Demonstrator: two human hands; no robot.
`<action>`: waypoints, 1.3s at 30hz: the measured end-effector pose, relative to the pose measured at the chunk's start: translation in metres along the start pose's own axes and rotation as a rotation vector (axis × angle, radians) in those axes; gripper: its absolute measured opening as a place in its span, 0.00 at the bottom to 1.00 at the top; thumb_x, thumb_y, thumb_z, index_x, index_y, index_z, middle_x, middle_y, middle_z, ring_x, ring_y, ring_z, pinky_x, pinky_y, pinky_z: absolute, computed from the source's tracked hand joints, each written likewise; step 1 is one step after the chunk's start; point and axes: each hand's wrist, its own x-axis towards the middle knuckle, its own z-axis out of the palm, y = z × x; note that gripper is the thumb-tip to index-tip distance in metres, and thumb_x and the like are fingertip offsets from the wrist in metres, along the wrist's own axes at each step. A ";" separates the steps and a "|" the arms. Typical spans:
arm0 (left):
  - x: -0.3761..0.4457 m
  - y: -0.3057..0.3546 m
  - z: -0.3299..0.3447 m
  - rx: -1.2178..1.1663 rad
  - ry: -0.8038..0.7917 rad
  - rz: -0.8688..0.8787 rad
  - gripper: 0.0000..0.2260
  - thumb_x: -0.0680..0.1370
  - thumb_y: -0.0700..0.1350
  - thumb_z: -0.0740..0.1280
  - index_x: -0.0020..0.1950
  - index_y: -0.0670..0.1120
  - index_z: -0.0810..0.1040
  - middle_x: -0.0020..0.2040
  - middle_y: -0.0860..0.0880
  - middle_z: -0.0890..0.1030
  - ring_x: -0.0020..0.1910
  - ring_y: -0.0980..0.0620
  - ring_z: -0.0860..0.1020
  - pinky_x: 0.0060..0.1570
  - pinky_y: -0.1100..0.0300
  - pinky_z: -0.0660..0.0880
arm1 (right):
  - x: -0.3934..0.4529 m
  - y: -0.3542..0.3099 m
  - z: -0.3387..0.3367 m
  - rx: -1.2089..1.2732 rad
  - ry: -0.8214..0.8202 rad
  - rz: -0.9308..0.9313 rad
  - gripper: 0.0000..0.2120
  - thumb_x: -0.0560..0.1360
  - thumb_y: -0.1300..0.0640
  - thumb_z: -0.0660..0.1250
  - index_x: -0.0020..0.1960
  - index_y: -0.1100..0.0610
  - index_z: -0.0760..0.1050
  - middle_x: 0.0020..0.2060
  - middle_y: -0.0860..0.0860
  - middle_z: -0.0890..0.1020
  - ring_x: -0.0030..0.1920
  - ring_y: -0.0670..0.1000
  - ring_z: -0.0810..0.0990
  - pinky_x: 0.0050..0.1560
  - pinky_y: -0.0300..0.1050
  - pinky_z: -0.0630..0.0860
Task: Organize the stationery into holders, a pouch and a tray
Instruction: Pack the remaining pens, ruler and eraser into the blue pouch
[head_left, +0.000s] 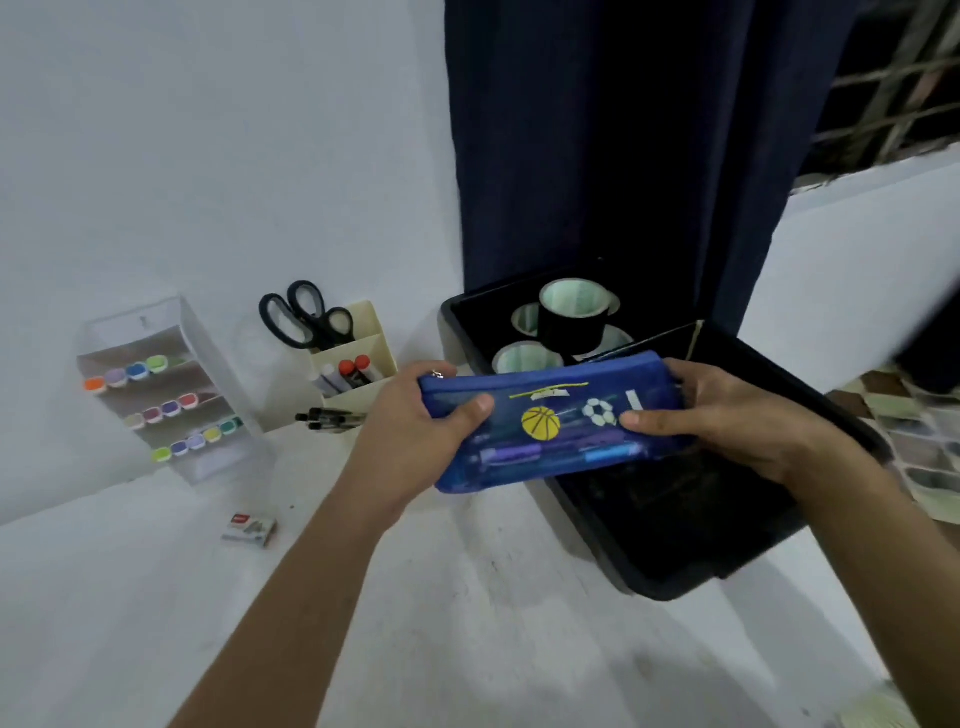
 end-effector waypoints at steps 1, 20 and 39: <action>0.004 0.005 0.013 0.048 0.011 0.036 0.13 0.73 0.47 0.73 0.54 0.50 0.74 0.46 0.55 0.80 0.44 0.61 0.78 0.41 0.68 0.73 | -0.003 0.002 -0.011 -0.023 0.027 -0.004 0.25 0.64 0.61 0.75 0.61 0.56 0.76 0.54 0.54 0.84 0.56 0.55 0.82 0.60 0.54 0.77; 0.031 0.019 0.146 0.797 -0.551 0.021 0.11 0.74 0.40 0.66 0.56 0.41 0.76 0.51 0.41 0.81 0.47 0.41 0.81 0.47 0.53 0.80 | 0.009 0.038 -0.090 -1.136 0.208 0.399 0.20 0.71 0.64 0.64 0.59 0.48 0.80 0.52 0.50 0.82 0.49 0.53 0.81 0.51 0.44 0.79; 0.027 0.013 0.168 1.161 -0.679 0.128 0.30 0.72 0.65 0.66 0.61 0.42 0.73 0.59 0.44 0.76 0.55 0.44 0.78 0.44 0.56 0.72 | 0.022 0.067 -0.061 -1.317 0.185 0.434 0.19 0.75 0.46 0.65 0.61 0.56 0.76 0.57 0.54 0.79 0.57 0.55 0.79 0.57 0.49 0.77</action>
